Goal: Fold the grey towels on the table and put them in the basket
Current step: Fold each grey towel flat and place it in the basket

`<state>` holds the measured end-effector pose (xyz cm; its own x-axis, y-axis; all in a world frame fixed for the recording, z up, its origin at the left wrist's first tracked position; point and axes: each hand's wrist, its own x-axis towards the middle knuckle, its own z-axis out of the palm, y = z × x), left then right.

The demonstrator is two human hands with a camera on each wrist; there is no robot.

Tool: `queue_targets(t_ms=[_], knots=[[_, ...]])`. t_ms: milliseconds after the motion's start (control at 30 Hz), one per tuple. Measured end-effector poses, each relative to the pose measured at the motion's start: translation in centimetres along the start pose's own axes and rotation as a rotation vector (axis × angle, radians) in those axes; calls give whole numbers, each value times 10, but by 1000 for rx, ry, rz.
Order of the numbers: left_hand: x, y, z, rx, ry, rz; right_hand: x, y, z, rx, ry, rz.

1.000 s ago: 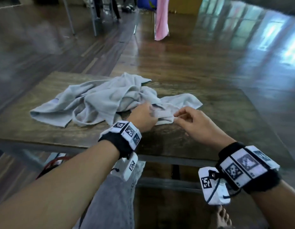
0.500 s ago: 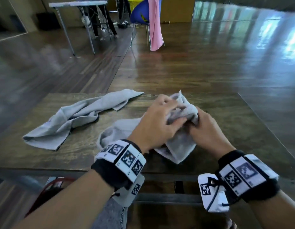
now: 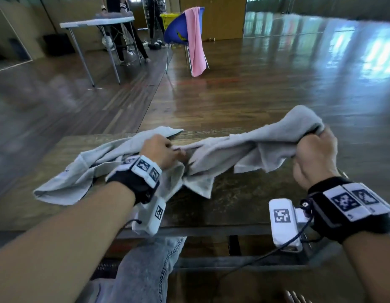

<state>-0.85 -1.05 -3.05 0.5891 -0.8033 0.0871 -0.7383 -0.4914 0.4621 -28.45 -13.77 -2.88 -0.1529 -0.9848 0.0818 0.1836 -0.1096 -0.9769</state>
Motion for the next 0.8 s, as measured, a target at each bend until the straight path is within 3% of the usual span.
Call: queue_targets(t_ms=[67, 133, 267, 333, 433, 600, 700, 767, 800], knots=[[7, 1, -16, -111, -20, -32, 9, -7, -6, 49, 2, 2], [10, 4, -27, -332, 6, -141, 15, -7, -10, 2, -100, 34], [14, 17, -41, -573, 207, -244, 9, 7, -12, -366, -254, -6], [18, 20, -47, -600, 307, -237, 2, 11, -14, -576, -265, -98], [18, 20, -54, -514, 417, -221, -5, 12, -16, -699, -330, -138], [-5, 18, -15, -92, 185, -17, -14, 14, -18, -861, -438, -174], [-42, 30, 32, 17, 60, 393, -17, 7, -14, -790, -505, -237], [-57, 39, 62, -46, -187, 532, -18, 0, -12, -726, -502, -291], [-60, 43, 74, -41, -313, 519, -19, -2, -11, -696, -493, -318]])
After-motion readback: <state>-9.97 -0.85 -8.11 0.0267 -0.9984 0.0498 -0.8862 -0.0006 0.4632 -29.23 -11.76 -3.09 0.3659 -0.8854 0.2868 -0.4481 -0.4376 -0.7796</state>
